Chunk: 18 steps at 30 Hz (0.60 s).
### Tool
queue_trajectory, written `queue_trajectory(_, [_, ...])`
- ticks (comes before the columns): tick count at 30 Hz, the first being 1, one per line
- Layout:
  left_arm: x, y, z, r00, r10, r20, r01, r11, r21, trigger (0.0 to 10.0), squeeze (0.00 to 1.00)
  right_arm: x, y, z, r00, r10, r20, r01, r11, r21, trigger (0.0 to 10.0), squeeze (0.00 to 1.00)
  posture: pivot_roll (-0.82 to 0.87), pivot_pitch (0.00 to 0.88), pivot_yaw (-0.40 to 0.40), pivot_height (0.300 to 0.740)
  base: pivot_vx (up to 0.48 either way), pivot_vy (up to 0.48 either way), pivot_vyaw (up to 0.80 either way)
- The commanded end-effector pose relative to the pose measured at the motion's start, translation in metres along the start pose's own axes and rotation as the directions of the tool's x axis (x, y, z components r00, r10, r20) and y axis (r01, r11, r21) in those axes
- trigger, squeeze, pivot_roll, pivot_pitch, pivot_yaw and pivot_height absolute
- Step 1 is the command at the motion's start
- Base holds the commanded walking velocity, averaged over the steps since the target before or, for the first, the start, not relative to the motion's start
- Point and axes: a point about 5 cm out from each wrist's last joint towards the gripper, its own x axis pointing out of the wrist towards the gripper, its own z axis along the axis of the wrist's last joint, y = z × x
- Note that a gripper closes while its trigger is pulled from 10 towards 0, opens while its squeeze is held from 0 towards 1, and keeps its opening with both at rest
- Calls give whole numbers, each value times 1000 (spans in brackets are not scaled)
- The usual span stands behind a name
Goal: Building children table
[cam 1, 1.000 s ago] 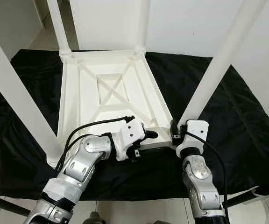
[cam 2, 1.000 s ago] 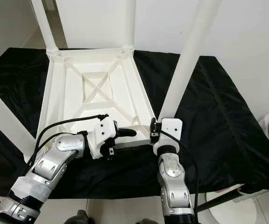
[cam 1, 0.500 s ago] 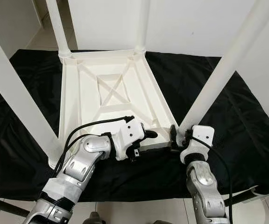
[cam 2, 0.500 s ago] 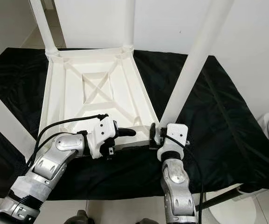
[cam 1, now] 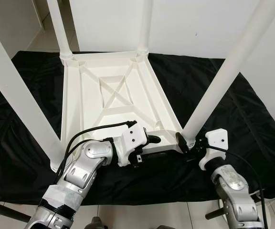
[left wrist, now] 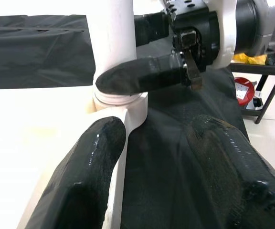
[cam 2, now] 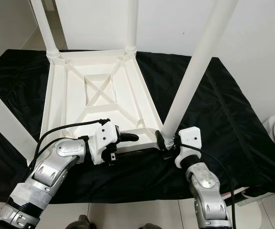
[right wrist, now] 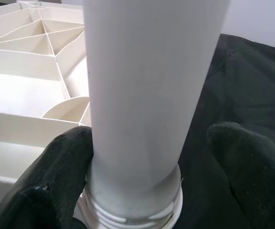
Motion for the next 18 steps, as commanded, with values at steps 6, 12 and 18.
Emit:
queue_trajectory(6, [1,0,2,1000,21,4,-21,1000,9,10000,0,11,-3,-1,989,147,-1,-146,989,-23,10000,0,12,0,-41,740,0,0,0])
queue_trajectory(12, [1,2,3,1000,19,6,-19,1000,12,10000,0,26,-1,-1,967,255,-18,-256,966,-39,10000,0,21,0,-42,740,0,0,0])
queue_trajectory(18, [0,3,4,1000,26,3,-26,1000,16,10000,0,37,4,-4,940,338,-34,-339,940,-35,0,0,36,0,-50,740,0,0,0])
